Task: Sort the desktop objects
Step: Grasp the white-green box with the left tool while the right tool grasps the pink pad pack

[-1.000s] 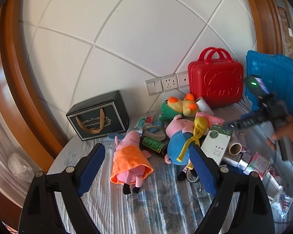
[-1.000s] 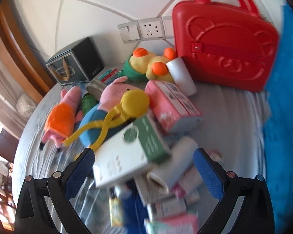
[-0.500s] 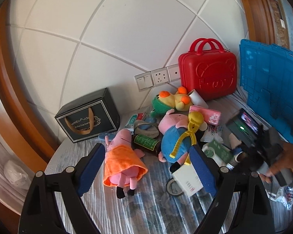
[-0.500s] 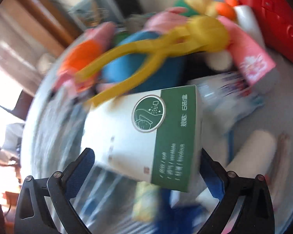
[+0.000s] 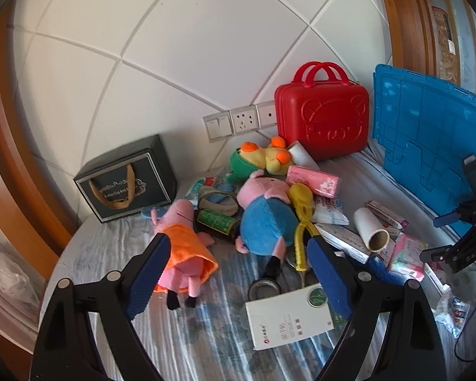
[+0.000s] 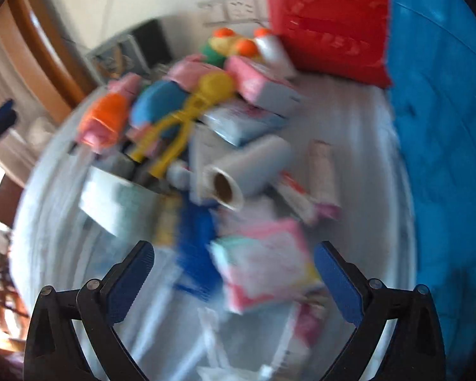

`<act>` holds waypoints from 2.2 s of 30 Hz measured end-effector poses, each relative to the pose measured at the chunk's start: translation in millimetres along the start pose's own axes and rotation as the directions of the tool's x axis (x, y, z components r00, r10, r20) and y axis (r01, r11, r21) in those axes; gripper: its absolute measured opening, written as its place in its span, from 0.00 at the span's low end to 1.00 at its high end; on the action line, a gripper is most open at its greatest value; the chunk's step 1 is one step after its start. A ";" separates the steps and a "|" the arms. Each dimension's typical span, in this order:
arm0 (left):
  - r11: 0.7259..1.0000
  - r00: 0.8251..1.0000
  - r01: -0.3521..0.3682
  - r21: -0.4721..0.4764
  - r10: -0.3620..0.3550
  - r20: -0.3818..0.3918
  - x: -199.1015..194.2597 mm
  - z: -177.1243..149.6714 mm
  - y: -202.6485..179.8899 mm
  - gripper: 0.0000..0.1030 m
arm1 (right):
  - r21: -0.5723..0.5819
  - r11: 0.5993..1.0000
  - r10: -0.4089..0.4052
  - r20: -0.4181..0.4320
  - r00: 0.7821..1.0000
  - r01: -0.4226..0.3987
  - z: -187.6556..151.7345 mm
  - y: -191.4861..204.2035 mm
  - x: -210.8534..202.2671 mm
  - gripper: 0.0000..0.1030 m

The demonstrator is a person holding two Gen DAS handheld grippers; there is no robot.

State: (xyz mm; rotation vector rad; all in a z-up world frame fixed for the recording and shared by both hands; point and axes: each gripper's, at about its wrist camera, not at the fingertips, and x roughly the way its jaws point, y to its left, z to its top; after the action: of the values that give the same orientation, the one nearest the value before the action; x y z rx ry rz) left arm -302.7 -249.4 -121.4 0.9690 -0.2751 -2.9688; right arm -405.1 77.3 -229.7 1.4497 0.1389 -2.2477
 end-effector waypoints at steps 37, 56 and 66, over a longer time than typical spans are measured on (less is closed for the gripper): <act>0.605 0.839 0.545 0.581 -0.388 -0.382 78.1 -73.5 -60.5 0.86 | 0.060 0.988 -0.139 -0.082 0.987 0.144 -10.5 -18.6 38.2 0.97; 0.434 0.778 0.622 0.652 -0.443 -0.446 106.4 -136.5 -81.0 0.79 | 0.452 0.880 -0.117 -0.096 0.988 0.148 -8.6 -43.2 51.8 0.98; 0.723 0.787 0.598 0.347 -0.447 -0.426 106.5 -133.2 -72.9 0.78 | 0.353 0.901 -0.216 -0.142 0.966 0.253 8.5 -15.9 80.6 0.79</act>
State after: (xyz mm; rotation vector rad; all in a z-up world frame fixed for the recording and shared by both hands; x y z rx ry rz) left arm -307.3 -206.0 -301.7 1.8473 -0.8778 -3.2131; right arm -446.3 62.7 -299.7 1.8271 -0.0902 -2.4951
